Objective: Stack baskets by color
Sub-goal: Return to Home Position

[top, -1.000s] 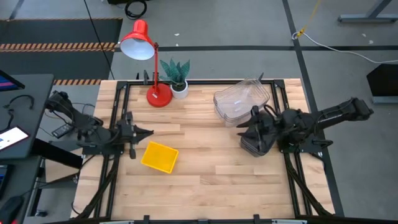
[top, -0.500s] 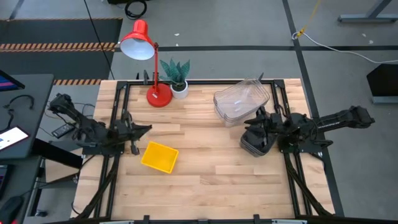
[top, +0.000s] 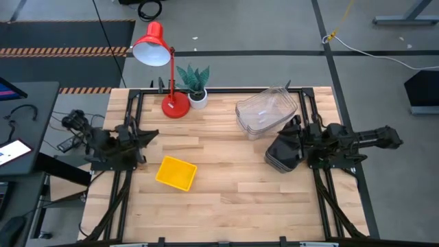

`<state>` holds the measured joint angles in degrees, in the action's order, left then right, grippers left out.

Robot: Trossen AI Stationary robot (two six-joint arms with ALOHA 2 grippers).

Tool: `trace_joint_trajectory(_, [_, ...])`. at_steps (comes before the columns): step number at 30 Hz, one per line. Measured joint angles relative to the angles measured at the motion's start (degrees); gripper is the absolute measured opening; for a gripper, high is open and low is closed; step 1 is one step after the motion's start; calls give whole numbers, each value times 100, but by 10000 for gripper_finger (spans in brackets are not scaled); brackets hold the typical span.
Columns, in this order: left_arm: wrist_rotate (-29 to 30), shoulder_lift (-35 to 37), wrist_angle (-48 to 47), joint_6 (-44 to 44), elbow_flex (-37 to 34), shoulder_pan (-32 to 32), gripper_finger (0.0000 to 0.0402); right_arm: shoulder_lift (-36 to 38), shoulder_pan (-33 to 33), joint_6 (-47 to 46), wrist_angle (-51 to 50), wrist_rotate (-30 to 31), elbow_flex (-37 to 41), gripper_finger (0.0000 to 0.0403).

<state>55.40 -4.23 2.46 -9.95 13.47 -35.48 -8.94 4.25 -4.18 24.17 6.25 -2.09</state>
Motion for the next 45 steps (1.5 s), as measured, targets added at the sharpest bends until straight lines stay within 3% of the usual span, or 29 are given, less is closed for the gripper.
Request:
trace_joint_trajectory(7, [127, 415, -34, -300, 2, 0, 7, 902, 0, 82, -743, 57, -2, 115])
trace_joint_trajectory(13, [89, 402, 193, -268, -353, 0, 7, 862, 0, -138, -1049, 56, 16, 114])
trace_joint_trajectory(21, [-243, 401, 1583, -154, -1274, -2, 7, 824, 0, -320, -991, -111, 173, 114])
trace_joint_trajectory(29, [-335, 398, 1533, -205, -1294, 25, 7, 823, 0, -70, -932, -167, 173, 114])
trace_joint_trajectory(37, [-271, 398, 1601, -996, -1294, 742, 7, 823, -474, 233, -927, 375, 173, 101])
trace_joint_trajectory(41, [-636, 398, 1593, -981, -1296, 1233, 7, 823, -883, -6, -879, 103, 173, 80])
trace_joint_trajectory(45, [-1448, 398, 1284, -246, -1296, 1610, 7, 821, -1110, -463, -1071, -451, 173, 55])
